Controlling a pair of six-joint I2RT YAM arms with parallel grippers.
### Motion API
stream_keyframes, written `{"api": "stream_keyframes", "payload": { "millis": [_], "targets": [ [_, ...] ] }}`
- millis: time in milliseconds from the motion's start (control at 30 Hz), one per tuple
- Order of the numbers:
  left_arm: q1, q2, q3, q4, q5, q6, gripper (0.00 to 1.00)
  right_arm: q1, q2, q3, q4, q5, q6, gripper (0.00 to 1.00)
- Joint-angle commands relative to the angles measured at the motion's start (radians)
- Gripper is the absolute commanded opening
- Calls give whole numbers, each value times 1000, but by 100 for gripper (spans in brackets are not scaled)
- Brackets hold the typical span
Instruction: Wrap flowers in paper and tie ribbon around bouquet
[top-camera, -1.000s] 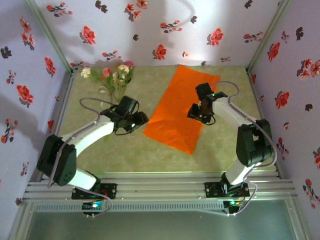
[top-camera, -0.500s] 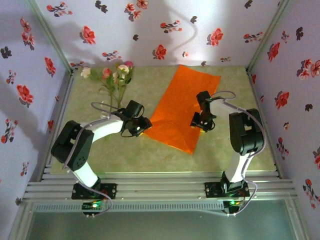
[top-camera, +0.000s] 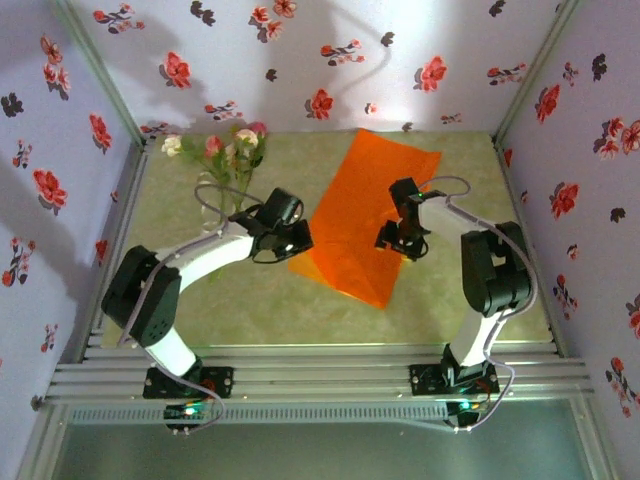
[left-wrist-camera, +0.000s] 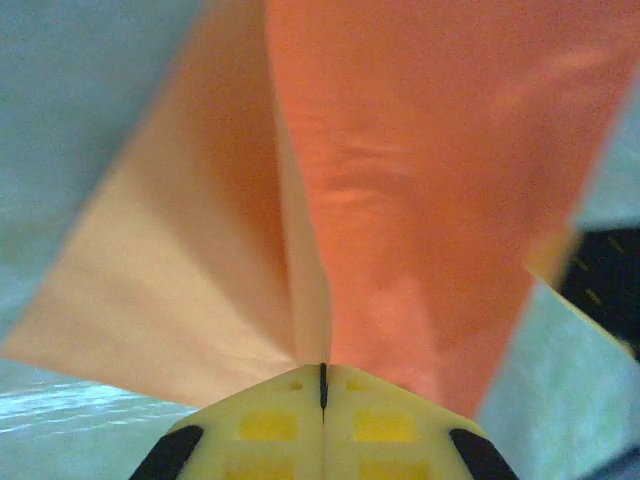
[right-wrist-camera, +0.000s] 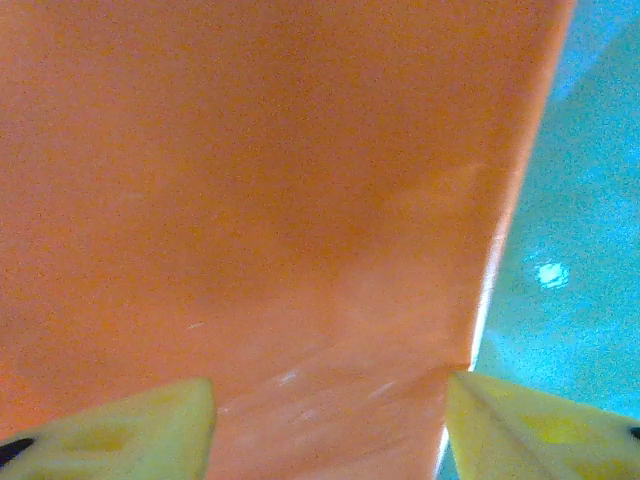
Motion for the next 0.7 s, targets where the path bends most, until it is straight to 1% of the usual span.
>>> {"api": "stream_keyframes", "payload": {
  "millis": [0,133,233,333,400,500,600,667],
  "targets": [
    [-83,-53,64,-66,-34,193,0,29,-95,127,-39,22,41,72],
    [-144,-43,102,-55,-41,305,0,49,-87,259,-54,-35,77,79],
    [-179,-31,138,-47,-65,372,0,67,-30,367,-99,-110,89,83],
    [-210,-18,172,-48,-93,426,0,102,50,472,-189,-190,78,86],
    [-226,-12,188,-52,-103,454,0,141,88,532,-253,-191,44,88],
    [-243,-10,198,-58,-109,483,0,181,117,574,-298,-187,7,91],
    [-255,-24,192,-53,-118,504,0,203,160,601,-335,-208,-18,92],
    [-261,-31,193,-60,-127,517,0,219,195,624,-370,-205,-45,90]
  ]
}}
